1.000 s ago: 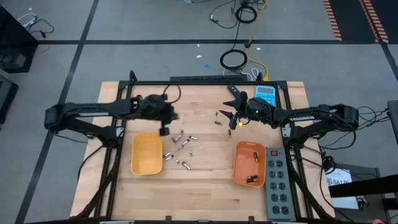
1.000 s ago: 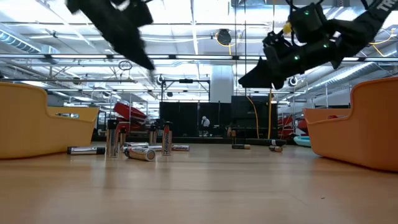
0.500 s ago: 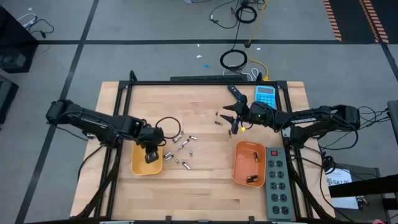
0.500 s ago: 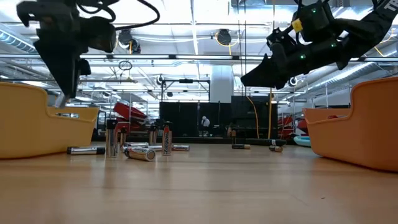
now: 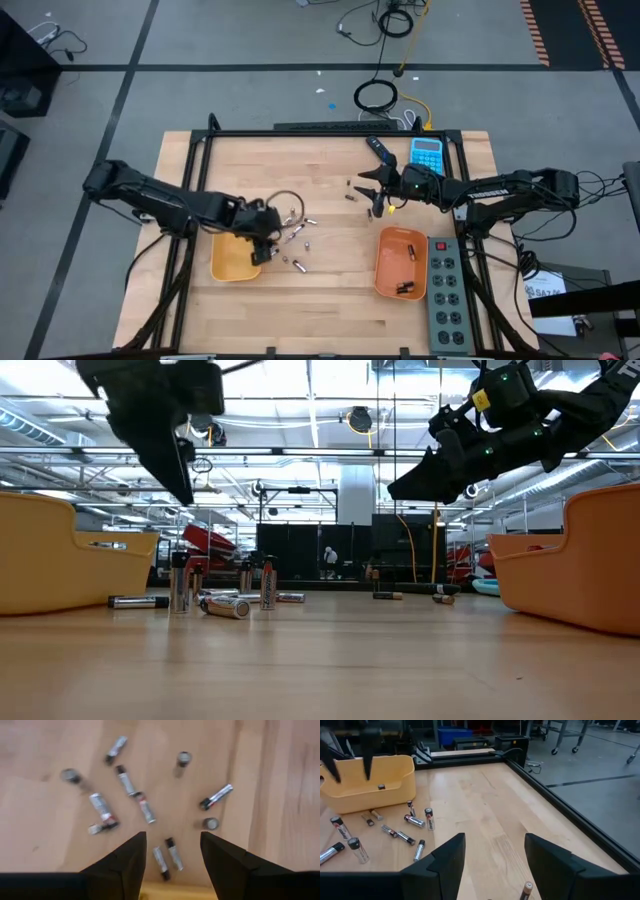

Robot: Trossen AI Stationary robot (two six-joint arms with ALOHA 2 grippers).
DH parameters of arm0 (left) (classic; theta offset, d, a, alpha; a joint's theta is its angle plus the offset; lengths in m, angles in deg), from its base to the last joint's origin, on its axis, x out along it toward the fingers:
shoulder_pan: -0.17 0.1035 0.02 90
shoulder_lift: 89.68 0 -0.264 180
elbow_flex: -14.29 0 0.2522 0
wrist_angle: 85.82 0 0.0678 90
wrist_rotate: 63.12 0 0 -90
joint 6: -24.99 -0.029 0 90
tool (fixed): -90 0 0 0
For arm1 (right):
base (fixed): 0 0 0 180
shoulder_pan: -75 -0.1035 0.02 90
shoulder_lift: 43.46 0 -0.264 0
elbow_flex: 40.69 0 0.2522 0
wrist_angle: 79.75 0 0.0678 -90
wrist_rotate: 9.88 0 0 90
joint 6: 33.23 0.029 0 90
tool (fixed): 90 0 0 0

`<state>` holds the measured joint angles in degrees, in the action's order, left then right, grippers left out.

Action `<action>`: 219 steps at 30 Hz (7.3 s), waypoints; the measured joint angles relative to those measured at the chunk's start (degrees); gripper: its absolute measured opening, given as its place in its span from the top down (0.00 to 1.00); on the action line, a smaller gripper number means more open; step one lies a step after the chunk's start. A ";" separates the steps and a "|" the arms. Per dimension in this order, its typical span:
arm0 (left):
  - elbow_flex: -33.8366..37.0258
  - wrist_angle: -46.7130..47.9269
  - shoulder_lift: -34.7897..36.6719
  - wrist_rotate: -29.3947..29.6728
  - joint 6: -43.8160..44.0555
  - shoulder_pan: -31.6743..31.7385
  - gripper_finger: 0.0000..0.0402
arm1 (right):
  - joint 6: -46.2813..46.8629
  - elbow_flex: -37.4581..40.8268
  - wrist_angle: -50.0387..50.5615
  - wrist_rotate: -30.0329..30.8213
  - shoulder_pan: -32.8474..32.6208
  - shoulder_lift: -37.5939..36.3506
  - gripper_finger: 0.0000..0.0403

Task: Sort batteries
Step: Put the silver battery into the yellow bin

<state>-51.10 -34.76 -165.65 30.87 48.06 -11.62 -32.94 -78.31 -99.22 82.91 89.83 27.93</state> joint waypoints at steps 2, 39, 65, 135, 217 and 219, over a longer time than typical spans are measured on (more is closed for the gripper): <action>0.02 -2.01 -2.87 -0.52 -0.75 -0.54 0.51 | -0.10 0.00 0.04 0.06 0.00 0.00 0.51; -4.07 -7.04 -17.08 1.94 -3.91 -6.74 0.51 | -0.30 0.02 0.48 0.11 0.00 0.00 0.51; -4.02 -7.38 -19.77 -1.14 -3.94 -4.73 0.55 | 0.36 0.02 0.55 0.11 0.01 0.00 0.51; -5.11 4.21 -12.83 1.48 -19.43 19.02 0.45 | -0.95 0.02 3.06 -0.09 0.00 0.02 0.51; -8.10 -4.84 -14.67 -9.19 -23.71 9.99 0.43 | 1.58 2.89 1.40 0.15 0.02 0.04 0.51; -8.17 -6.80 -16.48 -11.20 -23.97 9.09 0.43 | 1.56 2.89 1.38 0.13 0.00 0.04 0.51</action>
<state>-59.28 -41.56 -182.13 19.66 24.09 -2.54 -31.38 -75.42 -97.85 83.04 89.83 27.98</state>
